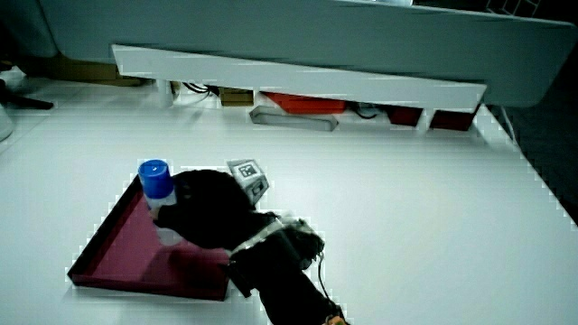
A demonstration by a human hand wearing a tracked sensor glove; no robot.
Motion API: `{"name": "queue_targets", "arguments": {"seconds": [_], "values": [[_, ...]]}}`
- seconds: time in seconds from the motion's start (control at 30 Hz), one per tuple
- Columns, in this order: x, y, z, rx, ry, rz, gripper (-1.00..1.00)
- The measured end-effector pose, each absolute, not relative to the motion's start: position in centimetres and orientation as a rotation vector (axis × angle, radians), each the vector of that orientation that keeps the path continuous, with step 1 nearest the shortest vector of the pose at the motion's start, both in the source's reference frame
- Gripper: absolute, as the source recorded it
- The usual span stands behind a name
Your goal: Pick glue from plate
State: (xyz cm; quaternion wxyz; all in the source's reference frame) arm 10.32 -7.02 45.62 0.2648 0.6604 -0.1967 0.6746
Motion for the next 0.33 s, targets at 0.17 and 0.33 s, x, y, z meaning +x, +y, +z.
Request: {"name": "queue_targets", "arguments": {"seconds": [0.17, 0.33], "values": [[13.4, -7.7, 44.8, 1.91, -0.498, 1.799, 1.0], [16.0, -7.8, 44.9, 1.908, -0.423, 1.836, 1.0]]}}
